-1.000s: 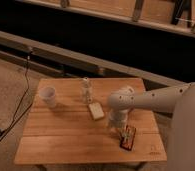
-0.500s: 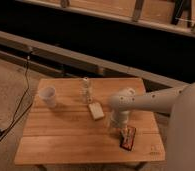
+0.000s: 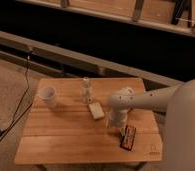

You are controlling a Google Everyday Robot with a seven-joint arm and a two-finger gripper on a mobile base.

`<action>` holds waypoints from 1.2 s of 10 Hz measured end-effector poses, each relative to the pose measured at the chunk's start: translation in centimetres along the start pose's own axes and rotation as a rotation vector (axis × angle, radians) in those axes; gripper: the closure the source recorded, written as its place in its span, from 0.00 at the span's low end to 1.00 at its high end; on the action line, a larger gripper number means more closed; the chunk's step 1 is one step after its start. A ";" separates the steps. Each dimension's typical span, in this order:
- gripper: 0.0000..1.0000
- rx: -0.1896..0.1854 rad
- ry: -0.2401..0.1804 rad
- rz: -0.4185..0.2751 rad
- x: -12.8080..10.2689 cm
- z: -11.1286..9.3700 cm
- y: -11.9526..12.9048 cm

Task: Drag the pepper across the table

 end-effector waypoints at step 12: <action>0.74 -0.006 0.016 0.016 0.4 0.9 -0.6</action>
